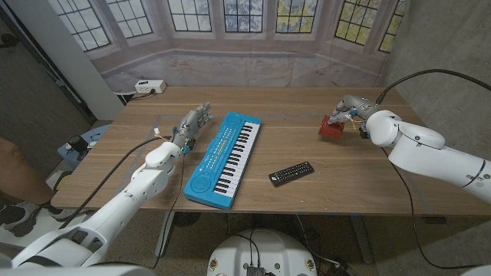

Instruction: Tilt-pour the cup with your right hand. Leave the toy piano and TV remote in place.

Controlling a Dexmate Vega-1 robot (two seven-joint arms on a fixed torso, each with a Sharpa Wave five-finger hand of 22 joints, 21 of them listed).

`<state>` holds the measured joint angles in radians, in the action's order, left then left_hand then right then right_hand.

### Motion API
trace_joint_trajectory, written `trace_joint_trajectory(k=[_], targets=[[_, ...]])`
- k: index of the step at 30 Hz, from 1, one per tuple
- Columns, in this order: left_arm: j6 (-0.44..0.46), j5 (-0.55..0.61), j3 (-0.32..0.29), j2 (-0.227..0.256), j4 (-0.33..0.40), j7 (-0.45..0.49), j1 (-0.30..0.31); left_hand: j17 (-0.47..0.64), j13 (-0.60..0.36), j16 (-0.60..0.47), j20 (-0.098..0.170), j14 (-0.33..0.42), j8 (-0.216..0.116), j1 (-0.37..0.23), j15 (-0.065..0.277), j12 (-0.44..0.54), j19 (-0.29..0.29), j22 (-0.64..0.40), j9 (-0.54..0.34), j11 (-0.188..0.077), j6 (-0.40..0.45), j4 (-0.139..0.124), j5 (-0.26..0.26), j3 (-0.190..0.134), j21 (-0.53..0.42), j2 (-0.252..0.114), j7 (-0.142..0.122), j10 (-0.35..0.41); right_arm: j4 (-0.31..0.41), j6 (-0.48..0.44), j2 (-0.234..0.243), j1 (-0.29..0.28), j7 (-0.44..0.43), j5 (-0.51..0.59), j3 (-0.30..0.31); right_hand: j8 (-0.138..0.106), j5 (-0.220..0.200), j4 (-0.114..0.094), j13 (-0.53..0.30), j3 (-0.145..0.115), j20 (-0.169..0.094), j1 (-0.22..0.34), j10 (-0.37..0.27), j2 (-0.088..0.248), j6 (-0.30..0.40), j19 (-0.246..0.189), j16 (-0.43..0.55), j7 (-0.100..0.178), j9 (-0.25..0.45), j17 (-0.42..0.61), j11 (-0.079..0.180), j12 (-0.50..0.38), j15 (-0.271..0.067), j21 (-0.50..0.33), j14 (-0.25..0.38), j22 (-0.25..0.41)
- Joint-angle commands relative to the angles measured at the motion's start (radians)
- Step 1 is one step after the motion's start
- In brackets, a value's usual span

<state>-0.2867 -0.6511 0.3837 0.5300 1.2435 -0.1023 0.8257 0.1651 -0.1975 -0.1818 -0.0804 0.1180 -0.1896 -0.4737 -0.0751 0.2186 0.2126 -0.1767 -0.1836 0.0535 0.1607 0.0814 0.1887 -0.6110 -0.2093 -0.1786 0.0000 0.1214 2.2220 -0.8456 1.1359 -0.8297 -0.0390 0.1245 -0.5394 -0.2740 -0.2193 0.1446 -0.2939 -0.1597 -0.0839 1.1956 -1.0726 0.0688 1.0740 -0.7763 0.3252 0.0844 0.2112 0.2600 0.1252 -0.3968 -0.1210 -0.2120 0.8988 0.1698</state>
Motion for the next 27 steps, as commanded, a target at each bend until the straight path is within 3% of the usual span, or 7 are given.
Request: trace_joint_trajectory(k=[1, 13, 27], targets=[[-0.005, -0.003, -0.005, 0.0, 0.006, 0.007, 0.012, 0.005, -0.003, 0.002, 0.003, 0.009, 0.0, -0.009, 0.002, -0.001, 0.007, -0.001, -0.004, 0.001, 0.01, -0.003, 0.005, -0.005, 0.003, -0.004, 0.0, 0.012, 0.006, -0.002, 0.004, 0.002, 0.009, 0.006, -0.003, -0.004, -0.001, 0.0, -0.004, 0.0, -0.071, 0.005, -0.006, 0.013, 0.007, -0.008, -0.002, 0.002, 0.003, 0.003, 0.003, 0.004, -0.106, 0.004, 0.012, 0.005], [-0.001, -0.001, -0.008, 0.011, 0.025, 0.015, 0.023, 0.005, -0.003, 0.002, 0.003, 0.01, -0.001, -0.008, 0.003, -0.001, 0.008, -0.001, -0.004, -0.001, 0.011, -0.004, 0.005, -0.006, 0.003, -0.004, 0.001, 0.013, -0.007, 0.025, -0.02, -0.007, -0.014, 0.007, -0.001, -0.004, 0.0, -0.001, -0.005, 0.002, -0.071, 0.003, -0.009, 0.014, 0.009, -0.007, -0.004, 0.003, 0.003, 0.002, 0.005, 0.004, -0.103, 0.005, 0.013, 0.005], [0.003, 0.001, -0.012, 0.022, 0.05, 0.025, 0.033, 0.005, -0.003, 0.002, 0.002, 0.01, -0.001, -0.01, 0.003, -0.002, 0.009, -0.001, -0.004, 0.002, 0.013, -0.004, 0.005, -0.007, 0.004, -0.005, 0.001, 0.013, -0.025, 0.058, -0.082, -0.029, -0.079, -0.021, 0.025, -0.003, 0.0, -0.001, -0.004, 0.004, -0.072, 0.003, -0.01, 0.014, 0.01, -0.007, -0.005, 0.002, 0.004, 0.002, 0.004, 0.005, -0.104, 0.005, 0.015, 0.005]])
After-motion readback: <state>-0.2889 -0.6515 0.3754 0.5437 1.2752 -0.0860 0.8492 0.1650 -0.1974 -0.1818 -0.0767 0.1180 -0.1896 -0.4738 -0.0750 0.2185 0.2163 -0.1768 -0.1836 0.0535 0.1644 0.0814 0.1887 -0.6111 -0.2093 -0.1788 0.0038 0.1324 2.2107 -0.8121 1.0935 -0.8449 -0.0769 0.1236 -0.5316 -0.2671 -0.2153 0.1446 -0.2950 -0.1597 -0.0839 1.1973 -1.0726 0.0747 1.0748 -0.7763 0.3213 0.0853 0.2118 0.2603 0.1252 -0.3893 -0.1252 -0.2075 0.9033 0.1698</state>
